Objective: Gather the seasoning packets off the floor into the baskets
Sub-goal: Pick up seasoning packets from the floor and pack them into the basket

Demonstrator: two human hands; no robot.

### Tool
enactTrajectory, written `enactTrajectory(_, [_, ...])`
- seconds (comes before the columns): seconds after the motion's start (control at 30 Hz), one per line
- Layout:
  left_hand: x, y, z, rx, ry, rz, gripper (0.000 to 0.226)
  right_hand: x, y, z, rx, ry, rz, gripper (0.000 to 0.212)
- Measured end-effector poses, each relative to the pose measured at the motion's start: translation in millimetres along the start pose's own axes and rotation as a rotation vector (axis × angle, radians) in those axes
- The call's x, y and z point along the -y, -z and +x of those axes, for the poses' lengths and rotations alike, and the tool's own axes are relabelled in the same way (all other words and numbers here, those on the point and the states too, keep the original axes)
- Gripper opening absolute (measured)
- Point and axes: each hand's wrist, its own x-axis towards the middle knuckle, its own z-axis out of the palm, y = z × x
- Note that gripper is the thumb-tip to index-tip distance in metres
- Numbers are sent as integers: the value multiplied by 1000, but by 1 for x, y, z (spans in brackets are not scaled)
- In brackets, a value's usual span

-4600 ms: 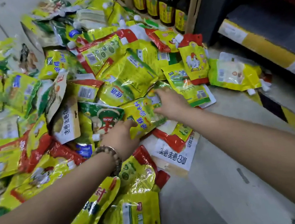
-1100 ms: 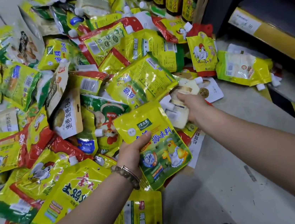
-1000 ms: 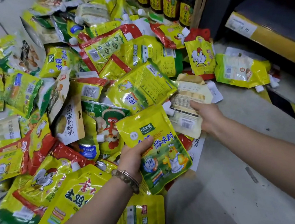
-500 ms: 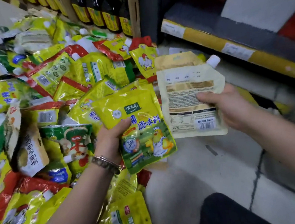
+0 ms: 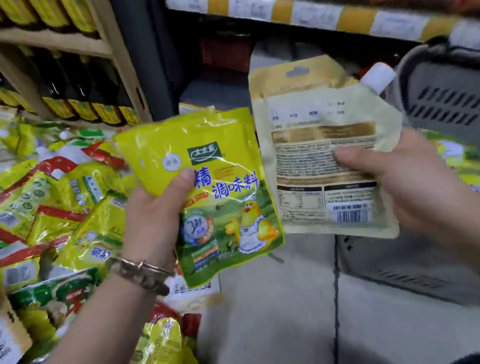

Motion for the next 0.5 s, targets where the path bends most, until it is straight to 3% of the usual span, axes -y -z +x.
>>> enactTrajectory(0.13, [-48,-57,-11,170,-83,-88,7,48,53,-7,-91,59,-4,19])
enactTrajectory(0.3, [-81,-155,-26,415,-14,-191,11,86,151,2,-186,86,-46,21])
enactTrajectory(0.4, [-80,-218,-28,521,-24,-99,11,91,218,10,-257,72,-104,14])
enactTrajectory(0.5, [-70,-278,-32,624,-63,52,17,79,283,16,-295,49,-342,7])
